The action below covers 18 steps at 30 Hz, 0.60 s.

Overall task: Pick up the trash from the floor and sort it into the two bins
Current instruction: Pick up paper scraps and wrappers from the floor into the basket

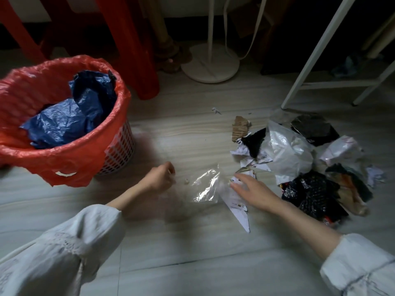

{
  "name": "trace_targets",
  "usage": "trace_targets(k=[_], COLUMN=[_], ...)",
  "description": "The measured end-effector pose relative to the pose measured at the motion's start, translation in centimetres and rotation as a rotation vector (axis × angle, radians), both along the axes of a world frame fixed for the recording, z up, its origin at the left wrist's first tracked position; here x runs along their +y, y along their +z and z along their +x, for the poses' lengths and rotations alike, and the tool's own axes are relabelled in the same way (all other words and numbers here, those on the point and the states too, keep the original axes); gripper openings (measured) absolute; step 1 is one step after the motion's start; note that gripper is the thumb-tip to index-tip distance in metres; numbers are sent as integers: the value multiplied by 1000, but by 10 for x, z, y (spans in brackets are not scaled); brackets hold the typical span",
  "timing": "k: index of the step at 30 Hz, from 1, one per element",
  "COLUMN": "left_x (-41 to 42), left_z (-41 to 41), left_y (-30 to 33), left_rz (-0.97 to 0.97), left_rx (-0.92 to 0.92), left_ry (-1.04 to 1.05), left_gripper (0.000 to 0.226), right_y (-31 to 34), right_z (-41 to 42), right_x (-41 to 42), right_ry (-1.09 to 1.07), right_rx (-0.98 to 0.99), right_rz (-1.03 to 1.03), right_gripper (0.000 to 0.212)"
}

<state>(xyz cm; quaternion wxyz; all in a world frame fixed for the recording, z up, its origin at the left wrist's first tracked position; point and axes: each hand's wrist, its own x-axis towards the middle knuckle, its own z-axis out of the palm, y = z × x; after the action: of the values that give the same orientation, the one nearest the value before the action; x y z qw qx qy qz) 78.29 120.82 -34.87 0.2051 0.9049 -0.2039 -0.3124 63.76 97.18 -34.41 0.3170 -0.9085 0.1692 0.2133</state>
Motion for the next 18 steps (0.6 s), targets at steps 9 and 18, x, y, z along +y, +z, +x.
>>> trace_targets(k=[9,18], left_x=[-8,-28], left_z=[4,-8], left_y=[43,64], left_rz=[-222,139], left_rx=[-173,-365], left_ry=[-134,-458], left_gripper=[55,62], right_y=[34,47], right_z=[45,37], right_x=[13,25], right_ry=[-181,-207], right_rx=[-153,-321], right_rz=[290,359], right_gripper=[41,7])
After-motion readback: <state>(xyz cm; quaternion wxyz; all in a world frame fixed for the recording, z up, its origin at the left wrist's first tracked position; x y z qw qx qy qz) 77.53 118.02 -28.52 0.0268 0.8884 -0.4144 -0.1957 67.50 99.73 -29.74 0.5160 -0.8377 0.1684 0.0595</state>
